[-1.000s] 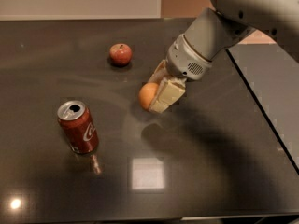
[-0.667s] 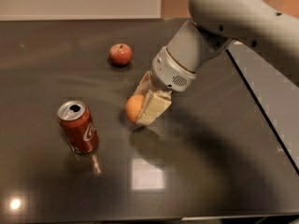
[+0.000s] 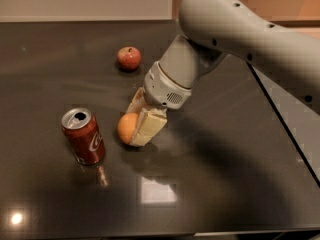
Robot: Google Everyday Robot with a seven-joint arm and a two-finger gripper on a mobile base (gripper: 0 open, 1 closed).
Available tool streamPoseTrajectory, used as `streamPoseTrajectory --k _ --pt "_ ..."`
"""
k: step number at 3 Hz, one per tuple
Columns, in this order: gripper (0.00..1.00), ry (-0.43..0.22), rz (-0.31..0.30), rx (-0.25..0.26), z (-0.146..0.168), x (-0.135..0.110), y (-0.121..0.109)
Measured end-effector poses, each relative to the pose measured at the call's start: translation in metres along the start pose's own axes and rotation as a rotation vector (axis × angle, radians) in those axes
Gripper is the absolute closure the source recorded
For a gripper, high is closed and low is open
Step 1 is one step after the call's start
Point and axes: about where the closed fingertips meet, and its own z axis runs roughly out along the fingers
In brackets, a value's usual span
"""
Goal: Move orange near coke can
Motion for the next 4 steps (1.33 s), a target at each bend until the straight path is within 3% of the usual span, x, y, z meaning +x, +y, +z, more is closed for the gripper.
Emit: streamPoseTrajectory --k 4 --pt "1.0 0.039 -0.019 0.009 0.006 -0.013 0.0"
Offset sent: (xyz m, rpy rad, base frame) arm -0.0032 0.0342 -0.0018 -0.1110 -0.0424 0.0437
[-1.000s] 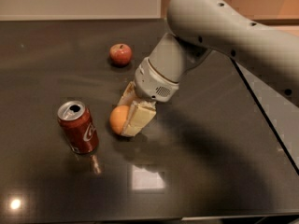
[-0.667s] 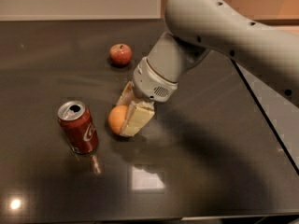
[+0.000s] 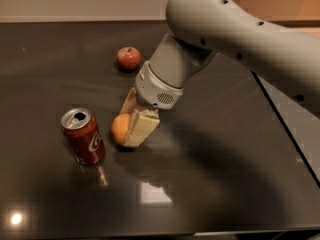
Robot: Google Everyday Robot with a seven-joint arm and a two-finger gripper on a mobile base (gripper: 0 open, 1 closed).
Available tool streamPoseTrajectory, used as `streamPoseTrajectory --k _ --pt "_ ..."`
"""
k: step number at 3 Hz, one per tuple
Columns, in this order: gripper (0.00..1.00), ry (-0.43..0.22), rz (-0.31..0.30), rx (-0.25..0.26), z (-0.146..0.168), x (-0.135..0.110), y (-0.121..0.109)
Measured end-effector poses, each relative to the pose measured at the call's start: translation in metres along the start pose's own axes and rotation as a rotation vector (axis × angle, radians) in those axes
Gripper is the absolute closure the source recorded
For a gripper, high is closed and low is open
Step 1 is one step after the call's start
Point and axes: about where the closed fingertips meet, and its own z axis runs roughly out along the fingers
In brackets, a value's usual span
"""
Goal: Move orange near coke can
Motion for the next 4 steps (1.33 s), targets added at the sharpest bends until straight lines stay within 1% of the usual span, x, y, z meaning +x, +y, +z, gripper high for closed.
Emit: streamPoseTrajectory --k 1,2,3,4 --pt "1.0 0.054 -0.02 -0.009 0.0093 -0.002 -0.0017" --pt "0.83 0.097 -0.033 -0.024 0.017 -0.0026 -0.0054" --pt "0.57 0.132 -0.048 -0.029 0.0188 -0.0044 -0.006" --pt "0.36 0.13 -0.05 -0.029 0.0193 -0.0051 -0.0055"
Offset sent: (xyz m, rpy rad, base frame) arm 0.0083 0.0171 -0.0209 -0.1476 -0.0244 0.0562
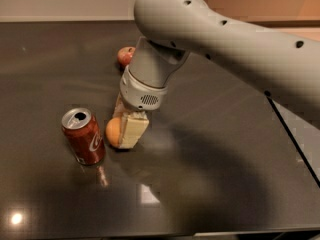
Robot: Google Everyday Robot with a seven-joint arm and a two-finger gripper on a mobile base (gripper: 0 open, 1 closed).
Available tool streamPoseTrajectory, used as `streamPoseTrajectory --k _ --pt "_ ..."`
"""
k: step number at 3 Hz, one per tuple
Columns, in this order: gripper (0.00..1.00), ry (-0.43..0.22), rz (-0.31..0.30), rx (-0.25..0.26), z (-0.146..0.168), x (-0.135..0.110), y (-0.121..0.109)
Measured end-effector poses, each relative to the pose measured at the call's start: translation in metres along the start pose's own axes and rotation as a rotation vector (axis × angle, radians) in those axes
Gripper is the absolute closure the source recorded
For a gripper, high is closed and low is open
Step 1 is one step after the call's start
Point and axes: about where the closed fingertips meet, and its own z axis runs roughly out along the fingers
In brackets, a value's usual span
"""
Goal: Move orange near coke can
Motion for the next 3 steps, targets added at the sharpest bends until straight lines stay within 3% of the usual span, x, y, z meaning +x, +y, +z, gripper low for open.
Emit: streamPoseTrajectory --k 1,2,3 --pt "0.12 0.001 -0.002 -0.001 0.0005 -0.001 0.0005" --pt "0.0 0.002 -0.005 -0.001 0.0009 -0.0019 0.001" --pt "0.0 0.002 -0.005 -0.001 0.001 -0.0019 0.001"
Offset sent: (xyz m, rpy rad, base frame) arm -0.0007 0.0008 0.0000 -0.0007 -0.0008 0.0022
